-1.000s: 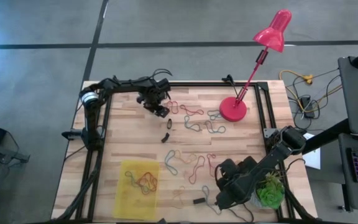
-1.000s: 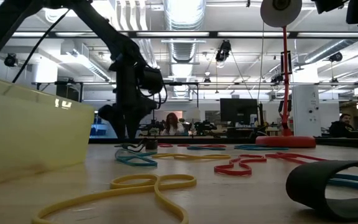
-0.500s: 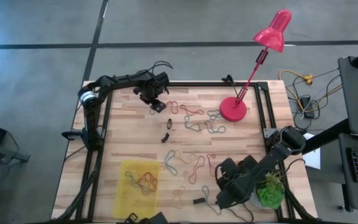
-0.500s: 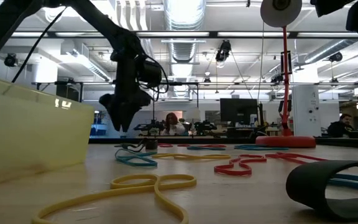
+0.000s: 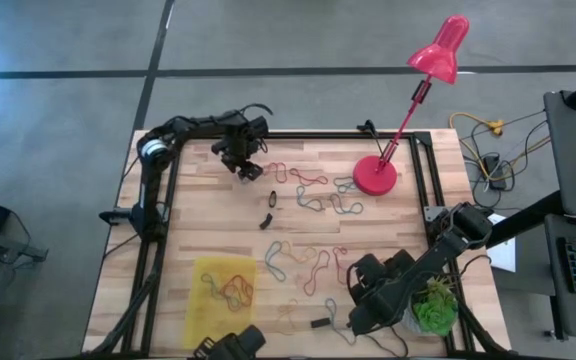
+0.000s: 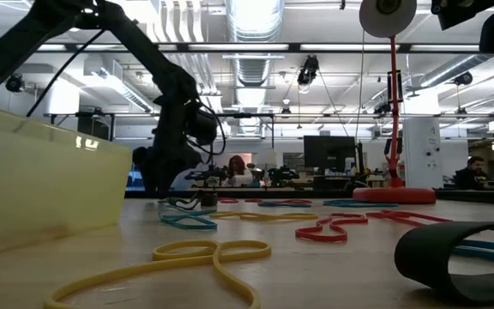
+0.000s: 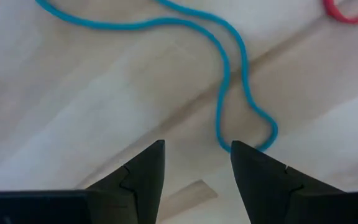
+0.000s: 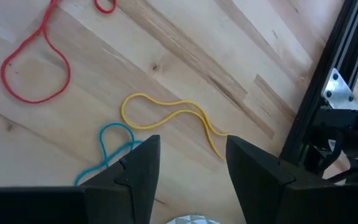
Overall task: Pick and place rubber bands into bin
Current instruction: Put the blue rubber band into the bin
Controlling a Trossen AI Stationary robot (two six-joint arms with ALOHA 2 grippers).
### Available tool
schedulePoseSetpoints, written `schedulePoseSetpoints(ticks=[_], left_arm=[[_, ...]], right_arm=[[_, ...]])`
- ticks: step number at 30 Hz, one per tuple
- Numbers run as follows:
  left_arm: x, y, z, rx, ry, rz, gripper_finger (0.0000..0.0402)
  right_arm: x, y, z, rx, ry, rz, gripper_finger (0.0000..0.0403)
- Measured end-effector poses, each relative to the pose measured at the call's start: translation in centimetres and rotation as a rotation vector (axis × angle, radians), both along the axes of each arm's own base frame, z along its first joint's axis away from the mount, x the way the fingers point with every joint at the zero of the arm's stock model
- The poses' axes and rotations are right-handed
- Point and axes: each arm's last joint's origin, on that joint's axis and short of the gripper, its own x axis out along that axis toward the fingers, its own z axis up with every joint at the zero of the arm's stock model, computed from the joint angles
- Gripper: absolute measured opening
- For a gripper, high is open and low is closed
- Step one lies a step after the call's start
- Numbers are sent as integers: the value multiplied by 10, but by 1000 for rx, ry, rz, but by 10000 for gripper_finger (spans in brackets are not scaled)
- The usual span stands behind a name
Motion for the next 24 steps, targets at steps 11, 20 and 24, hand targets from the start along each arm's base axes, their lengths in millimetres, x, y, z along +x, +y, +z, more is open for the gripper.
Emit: schedulePoseSetpoints(ticks=[11, 20, 24], left_arm=[[-3, 5, 0, -18, -39, -3, 144], [-2, 4, 0, -28, -42, 7, 82], [-2, 1, 2, -59, -26, 29, 80]], right_arm=[[-1, -1, -2, -8, 16, 17, 171], [-2, -2, -3, -11, 18, 18, 171], [-2, -2, -3, -11, 17, 16, 171]])
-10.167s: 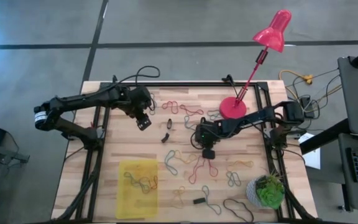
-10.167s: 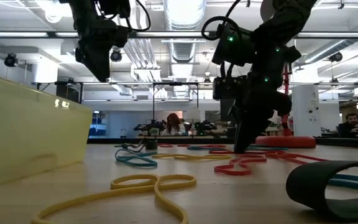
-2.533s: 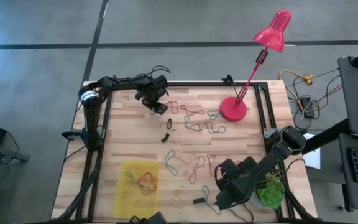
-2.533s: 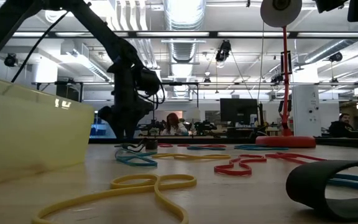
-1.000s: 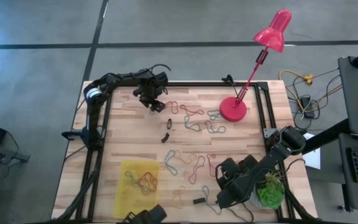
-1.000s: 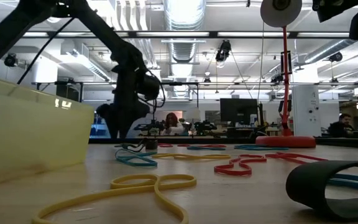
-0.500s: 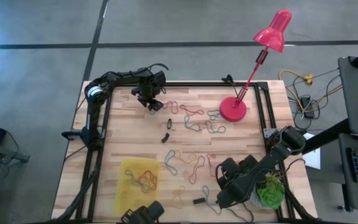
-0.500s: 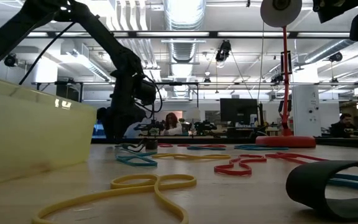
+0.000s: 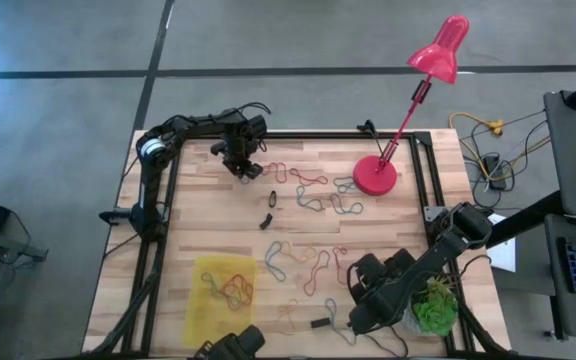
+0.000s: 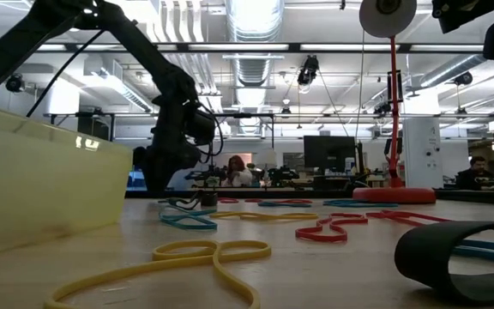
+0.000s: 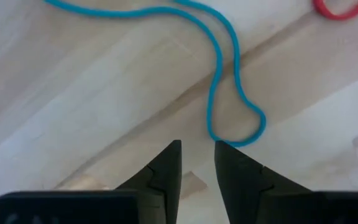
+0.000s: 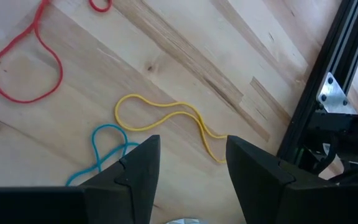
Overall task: Pick and place rubber bands into bin
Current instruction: Put the blue rubber band into the bin
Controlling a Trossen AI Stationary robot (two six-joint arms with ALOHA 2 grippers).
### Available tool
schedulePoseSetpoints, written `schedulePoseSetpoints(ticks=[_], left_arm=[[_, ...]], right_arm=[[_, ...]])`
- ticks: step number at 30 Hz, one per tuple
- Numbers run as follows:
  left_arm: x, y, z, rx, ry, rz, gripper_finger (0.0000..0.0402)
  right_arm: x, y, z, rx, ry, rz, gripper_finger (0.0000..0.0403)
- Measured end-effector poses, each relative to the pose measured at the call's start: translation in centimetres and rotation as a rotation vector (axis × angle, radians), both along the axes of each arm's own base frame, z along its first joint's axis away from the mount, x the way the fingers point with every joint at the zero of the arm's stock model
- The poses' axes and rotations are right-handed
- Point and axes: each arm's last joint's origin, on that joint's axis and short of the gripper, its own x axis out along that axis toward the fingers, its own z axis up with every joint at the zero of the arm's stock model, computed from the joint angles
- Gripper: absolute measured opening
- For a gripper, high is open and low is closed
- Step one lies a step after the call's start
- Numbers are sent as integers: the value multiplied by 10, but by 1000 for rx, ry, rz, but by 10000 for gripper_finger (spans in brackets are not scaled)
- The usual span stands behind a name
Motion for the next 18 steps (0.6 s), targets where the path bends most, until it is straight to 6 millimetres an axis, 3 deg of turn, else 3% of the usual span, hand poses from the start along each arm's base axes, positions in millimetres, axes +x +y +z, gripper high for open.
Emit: schedulePoseSetpoints(ticks=[8, 15, 18], left_arm=[[2, -4, 3, -52, -19, 2, 80], [11, 2, 20, -15, -73, -12, 80], [14, 5, 16, -29, -57, -12, 80]], right_arm=[[0, 0, 0, -2, -1, 1, 171], [0, 0, 0, -3, -1, 0, 171], [0, 0, 0, -3, -1, 0, 171]])
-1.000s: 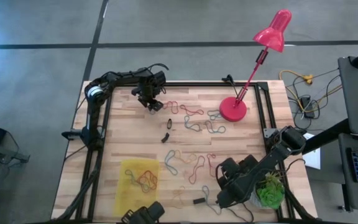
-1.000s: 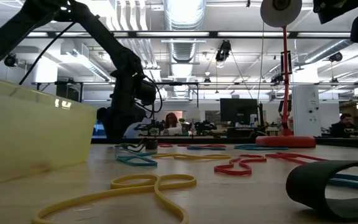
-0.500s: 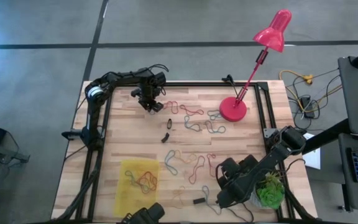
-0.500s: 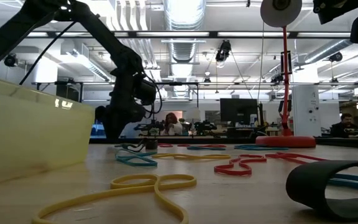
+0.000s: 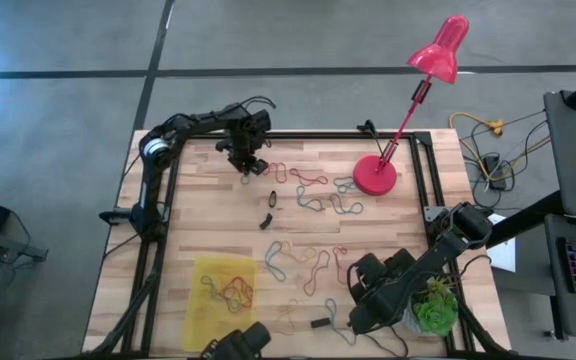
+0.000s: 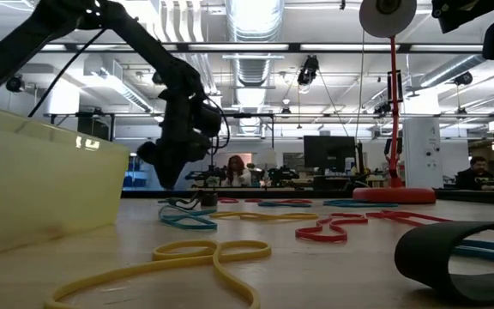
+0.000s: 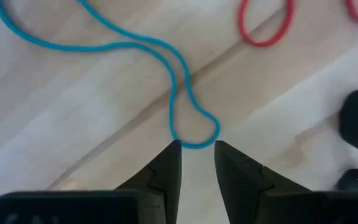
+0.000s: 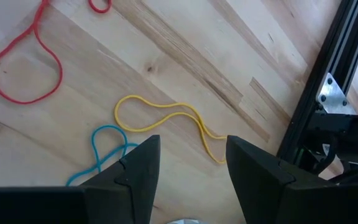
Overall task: Pick and place rubber bands into bin
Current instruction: Put the blue rubber band into the bin
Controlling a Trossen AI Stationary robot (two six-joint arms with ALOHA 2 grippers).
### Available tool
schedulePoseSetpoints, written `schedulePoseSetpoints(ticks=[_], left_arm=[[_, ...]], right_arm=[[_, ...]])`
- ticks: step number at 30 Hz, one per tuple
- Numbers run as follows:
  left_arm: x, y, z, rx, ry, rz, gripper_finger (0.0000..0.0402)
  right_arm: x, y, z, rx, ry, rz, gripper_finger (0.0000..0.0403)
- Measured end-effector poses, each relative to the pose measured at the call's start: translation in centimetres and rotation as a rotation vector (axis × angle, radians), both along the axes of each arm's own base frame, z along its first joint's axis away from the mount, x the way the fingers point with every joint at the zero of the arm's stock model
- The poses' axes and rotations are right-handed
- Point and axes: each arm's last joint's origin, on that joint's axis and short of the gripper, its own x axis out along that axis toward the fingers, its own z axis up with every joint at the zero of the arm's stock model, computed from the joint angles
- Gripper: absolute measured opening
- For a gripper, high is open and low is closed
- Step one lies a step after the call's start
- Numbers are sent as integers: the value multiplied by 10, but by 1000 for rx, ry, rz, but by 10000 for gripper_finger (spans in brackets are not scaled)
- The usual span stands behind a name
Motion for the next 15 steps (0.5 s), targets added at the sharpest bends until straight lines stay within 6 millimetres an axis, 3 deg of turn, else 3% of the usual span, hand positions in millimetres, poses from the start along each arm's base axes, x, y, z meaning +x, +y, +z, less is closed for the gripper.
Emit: schedulePoseSetpoints(ticks=[4, 15], left_arm=[[1, 1, -17, -51, 64, 4, 80], [-2, -1, -18, -60, 112, -30, 80]], right_arm=[[0, 0, 0, -2, 2, 0, 171], [0, -1, 0, -7, 3, 4, 171]])
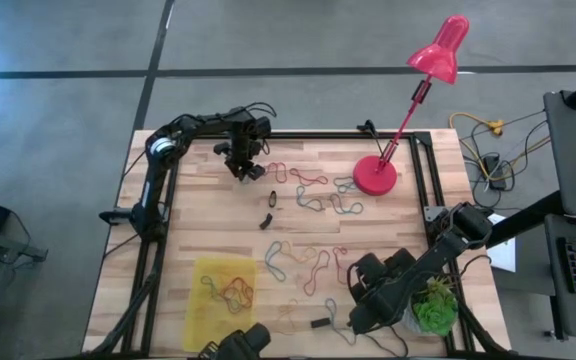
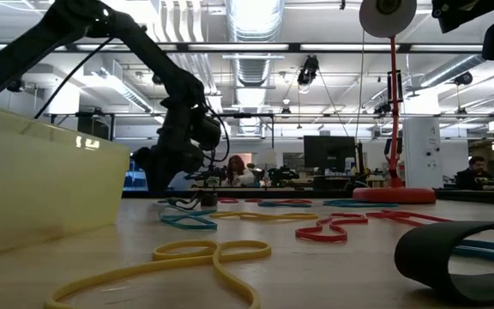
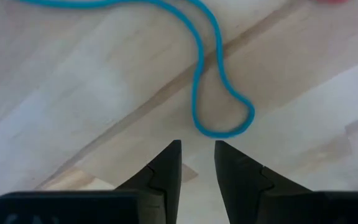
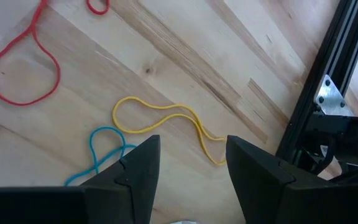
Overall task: Pick and place rubber bands into bin
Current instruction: Put the blue rubber band into the bin
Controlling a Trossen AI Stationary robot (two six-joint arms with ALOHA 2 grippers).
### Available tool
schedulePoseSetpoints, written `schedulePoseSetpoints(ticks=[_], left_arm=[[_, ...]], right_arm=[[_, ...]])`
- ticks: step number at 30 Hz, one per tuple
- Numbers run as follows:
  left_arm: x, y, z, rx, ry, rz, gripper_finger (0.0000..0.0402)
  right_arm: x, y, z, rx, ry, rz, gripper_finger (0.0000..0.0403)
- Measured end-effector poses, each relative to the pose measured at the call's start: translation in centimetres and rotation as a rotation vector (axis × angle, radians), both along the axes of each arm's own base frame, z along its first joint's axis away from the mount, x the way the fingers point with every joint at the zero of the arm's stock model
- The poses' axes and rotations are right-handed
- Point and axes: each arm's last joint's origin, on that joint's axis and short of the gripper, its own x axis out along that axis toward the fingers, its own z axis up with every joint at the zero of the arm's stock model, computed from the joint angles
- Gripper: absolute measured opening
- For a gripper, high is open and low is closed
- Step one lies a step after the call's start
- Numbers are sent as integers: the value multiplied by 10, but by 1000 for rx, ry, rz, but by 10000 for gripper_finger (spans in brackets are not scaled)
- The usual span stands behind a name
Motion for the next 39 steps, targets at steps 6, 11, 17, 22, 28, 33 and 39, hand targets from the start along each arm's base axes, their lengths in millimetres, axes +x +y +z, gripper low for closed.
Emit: schedulePoseSetpoints(ticks=[6, 11, 17, 22, 28, 33, 39], left_arm=[[8, -5, 11, 16, -81, -9, 80], [21, -15, 32, 51, -184, -64, 80], [40, -25, 45, 23, -439, -113, 80], [47, -21, 55, 51, -541, -42, 79], [38, -17, 62, 250, -390, 151, 79], [18, -11, 59, 327, -295, 291, 79], [-7, -1, 28, 158, -273, 511, 79]], right_arm=[[-1, -1, -2, -8, 9, 1, 171], [-2, -1, -3, -10, 12, 0, 171], [-2, -1, -3, -3, 17, -8, 171], [-3, -1, -3, 17, 33, -21, 171], [-3, 0, -3, 32, 54, -2, 171], [-3, -1, -3, 38, 70, 26, 171], [-4, -1, -4, 50, 86, 17, 171]])
